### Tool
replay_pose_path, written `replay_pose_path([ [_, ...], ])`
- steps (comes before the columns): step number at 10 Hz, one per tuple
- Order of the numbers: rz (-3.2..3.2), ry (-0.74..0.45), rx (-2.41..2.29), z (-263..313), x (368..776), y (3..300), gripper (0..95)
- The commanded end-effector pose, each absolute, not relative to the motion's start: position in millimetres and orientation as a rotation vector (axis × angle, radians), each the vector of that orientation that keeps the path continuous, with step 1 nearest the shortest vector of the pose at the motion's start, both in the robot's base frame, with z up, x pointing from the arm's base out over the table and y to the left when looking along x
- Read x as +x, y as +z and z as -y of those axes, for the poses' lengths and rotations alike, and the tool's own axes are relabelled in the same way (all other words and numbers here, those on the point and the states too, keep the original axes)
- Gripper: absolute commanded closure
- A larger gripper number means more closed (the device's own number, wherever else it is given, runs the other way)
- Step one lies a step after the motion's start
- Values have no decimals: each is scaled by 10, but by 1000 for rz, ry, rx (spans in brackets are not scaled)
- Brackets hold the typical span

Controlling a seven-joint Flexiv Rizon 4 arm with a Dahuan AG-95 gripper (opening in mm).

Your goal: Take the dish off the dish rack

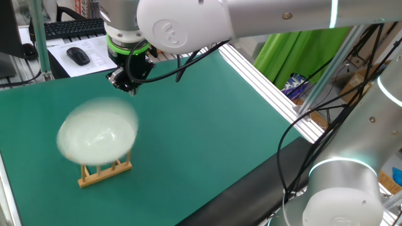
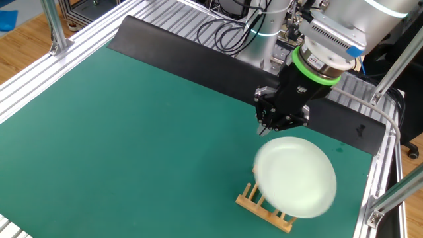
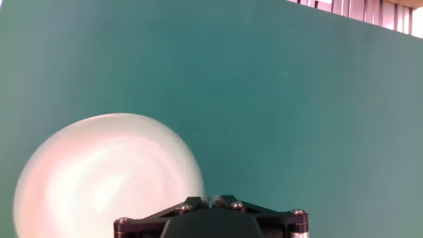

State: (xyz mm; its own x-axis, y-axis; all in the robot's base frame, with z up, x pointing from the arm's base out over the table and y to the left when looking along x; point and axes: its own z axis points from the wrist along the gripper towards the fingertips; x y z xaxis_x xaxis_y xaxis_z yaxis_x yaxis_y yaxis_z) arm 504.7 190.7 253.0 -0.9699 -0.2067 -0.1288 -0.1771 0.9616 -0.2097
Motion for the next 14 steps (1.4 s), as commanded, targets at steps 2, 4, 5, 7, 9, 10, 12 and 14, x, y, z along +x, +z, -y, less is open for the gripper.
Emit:
replay_pose_path([
  [2, -2966, -296, -293, -1907, 5050, 2532, 950],
  [4, -2977, -288, -285, -1910, 5049, 2529, 950],
  [5, -2991, -276, -266, -1919, 5043, 2518, 760],
  [7, -2998, -261, -245, -1951, 5052, 2464, 380],
  [9, -3015, -236, -227, -1995, 5081, 2387, 380],
  [10, -3030, -219, -218, -2028, 5103, 2330, 190],
  [12, -3056, -161, -190, -2100, 5145, 2193, 190],
  [14, -3071, -124, -182, -2163, 5176, 2049, 190],
])
